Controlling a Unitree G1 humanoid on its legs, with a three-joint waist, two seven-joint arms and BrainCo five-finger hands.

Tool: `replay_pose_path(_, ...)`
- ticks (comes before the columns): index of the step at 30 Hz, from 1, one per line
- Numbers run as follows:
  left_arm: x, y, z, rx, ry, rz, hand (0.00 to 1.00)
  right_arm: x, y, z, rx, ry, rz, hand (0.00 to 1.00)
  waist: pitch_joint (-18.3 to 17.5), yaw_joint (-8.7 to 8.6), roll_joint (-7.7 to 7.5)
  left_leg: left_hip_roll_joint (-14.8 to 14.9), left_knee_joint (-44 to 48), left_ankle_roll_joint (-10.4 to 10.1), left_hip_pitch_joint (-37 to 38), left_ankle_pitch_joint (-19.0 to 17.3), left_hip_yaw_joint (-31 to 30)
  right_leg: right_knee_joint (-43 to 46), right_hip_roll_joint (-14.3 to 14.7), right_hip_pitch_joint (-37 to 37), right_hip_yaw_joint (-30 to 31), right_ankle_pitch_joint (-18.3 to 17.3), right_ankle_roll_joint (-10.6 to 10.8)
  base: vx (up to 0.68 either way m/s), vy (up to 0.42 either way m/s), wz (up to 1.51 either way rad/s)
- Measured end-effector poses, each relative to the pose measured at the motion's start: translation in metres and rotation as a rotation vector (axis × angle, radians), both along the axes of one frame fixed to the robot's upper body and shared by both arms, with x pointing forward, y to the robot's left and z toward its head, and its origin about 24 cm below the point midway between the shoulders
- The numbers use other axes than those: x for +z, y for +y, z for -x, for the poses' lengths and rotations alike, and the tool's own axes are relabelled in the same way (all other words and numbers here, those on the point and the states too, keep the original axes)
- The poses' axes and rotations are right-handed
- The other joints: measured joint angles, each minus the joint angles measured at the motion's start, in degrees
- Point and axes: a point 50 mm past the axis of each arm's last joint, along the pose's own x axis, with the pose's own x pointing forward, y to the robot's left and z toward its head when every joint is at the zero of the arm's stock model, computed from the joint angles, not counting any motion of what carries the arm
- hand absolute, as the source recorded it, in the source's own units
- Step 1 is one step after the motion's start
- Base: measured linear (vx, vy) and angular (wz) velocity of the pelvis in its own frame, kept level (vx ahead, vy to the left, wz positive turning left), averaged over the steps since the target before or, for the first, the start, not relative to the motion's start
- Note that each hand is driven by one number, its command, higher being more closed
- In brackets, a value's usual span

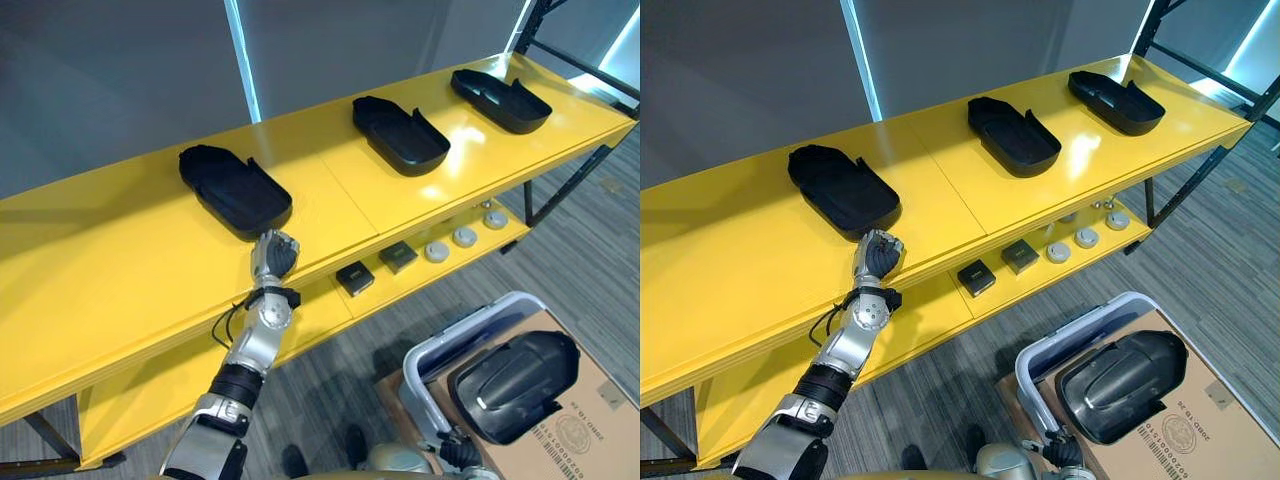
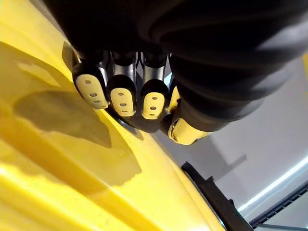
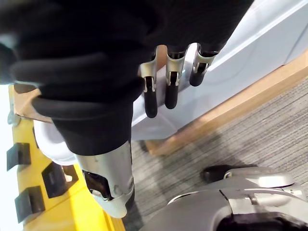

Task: Walk over and take plastic housings, then place them on the shelf

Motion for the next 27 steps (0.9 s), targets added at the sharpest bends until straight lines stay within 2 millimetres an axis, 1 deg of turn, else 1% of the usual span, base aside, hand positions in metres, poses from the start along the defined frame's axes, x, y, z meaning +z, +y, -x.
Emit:
replay_pose_path(6,0.001,0.005,-0.002,0.033,0.001,0.014,1.00,0.000,0.000,0.000,0.000,0.000,0.001,0.00,0.1,0.01,0.11,0.1,0.0,0.0,0.0,0.0,0.3,0.0,0.1,-0.1,0.3,0.1,-0.1,0.00,-0.001,-0.01)
replay_pose_path(12,0.004,0.018,-0.007,0.081,0.003,0.022,1.00,0.001,-0.002,-0.001,0.001,-0.005,0.006,0.00,0.4,0.01,0.62,0.2,0.0,0.0,0.0,0.0,0.6,0.0,0.2,-0.3,0.7,0.1,-0.2,0.00,-0.002,-0.03)
replay_pose_path(16,0.006,0.027,-0.008,0.109,0.000,0.033,1.00,0.001,-0.002,-0.001,0.001,-0.006,0.007,0.00,0.6,0.04,0.63,0.3,0.0,0.0,-0.1,0.0,0.8,0.0,0.3,-0.4,0.9,0.2,-0.3,0.00,-0.002,-0.01)
replay_pose_path(19,0.010,0.030,-0.014,0.120,0.001,0.031,1.00,0.001,-0.003,-0.001,0.002,-0.005,0.009,0.00,0.8,0.16,0.65,0.3,0.0,0.0,-0.3,0.0,1.0,0.0,0.3,-0.7,1.0,0.3,-0.4,0.00,0.001,-0.01)
replay_pose_path(23,0.016,0.041,-0.019,0.157,-0.003,0.032,1.00,0.001,-0.003,-0.001,0.003,-0.007,0.009,0.00,1.0,0.13,0.60,0.3,0.0,0.0,-0.7,0.0,1.4,0.0,0.3,-1.2,1.4,0.5,-0.4,0.01,0.003,-0.05)
replay_pose_path(27,0.017,0.046,-0.020,0.167,-0.003,0.016,1.00,0.001,-0.003,-0.001,0.004,-0.008,0.008,0.00,1.0,0.09,0.58,0.3,0.0,-0.1,-0.7,-0.1,1.7,0.0,0.4,-1.3,1.6,0.5,-0.4,0.01,0.000,-0.03)
